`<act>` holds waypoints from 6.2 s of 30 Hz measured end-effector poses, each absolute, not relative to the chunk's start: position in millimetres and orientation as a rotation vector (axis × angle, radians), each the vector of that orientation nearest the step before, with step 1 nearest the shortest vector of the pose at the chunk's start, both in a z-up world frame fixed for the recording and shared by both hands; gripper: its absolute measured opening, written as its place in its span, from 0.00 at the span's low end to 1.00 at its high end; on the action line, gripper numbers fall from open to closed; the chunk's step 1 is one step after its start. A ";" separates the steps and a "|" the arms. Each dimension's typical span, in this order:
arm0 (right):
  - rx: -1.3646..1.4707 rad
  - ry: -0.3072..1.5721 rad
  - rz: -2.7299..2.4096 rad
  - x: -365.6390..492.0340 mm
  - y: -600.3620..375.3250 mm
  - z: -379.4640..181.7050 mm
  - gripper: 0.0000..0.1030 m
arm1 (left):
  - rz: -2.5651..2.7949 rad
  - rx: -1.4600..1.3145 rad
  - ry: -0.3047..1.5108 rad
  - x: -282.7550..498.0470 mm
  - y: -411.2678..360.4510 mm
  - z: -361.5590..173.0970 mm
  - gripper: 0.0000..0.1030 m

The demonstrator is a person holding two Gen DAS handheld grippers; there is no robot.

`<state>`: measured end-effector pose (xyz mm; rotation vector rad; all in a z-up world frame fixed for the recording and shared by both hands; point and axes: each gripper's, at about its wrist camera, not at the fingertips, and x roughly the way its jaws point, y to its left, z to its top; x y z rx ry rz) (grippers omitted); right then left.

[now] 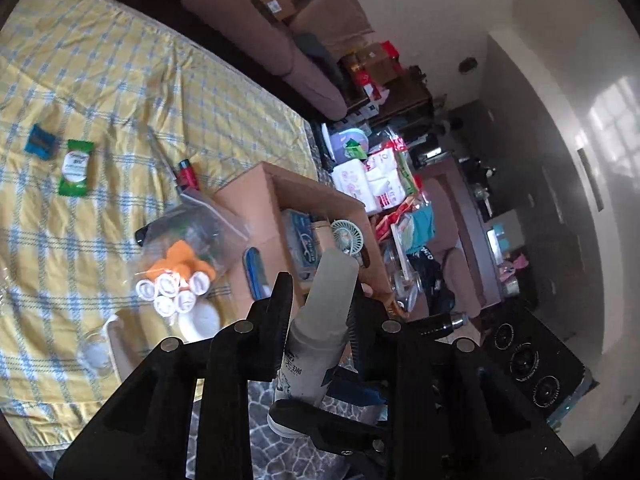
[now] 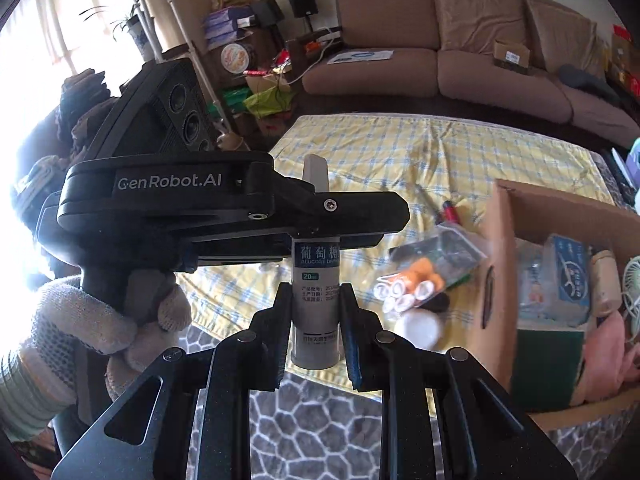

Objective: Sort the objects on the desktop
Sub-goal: 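Carry the white bottle with the right gripper into the cardboard box, then open the right gripper to release the bottle and withdraw it, then grasp the beige insole on the bed with the right gripper, then drop the insole into the box with the right gripper while the left gripper grasps the clear glass bottle, then lift the clear glass bottle with the left gripper toward the right gripper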

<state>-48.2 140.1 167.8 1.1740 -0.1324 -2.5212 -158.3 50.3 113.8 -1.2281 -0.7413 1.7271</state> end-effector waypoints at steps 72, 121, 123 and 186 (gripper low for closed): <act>1.260 -0.427 -2.424 -36.9 140.6 140.7 0.75 | 2.272 -1.412 -0.331 -80.9 -111.0 79.1 1.00; 1.178 -0.334 -2.741 -15.6 254.3 191.4 0.35 | 2.110 -1.308 0.379 -100.3 46.8 16.9 0.71; 1.182 -0.352 -2.786 -9.0 281.9 197.1 0.35 | 2.124 -1.315 0.378 -101.2 45.1 11.9 0.65; 0.750 -0.036 -2.427 42.9 322.5 248.8 0.80 | 0.709 -0.946 -1.383 -83.9 203.9 67.9 0.30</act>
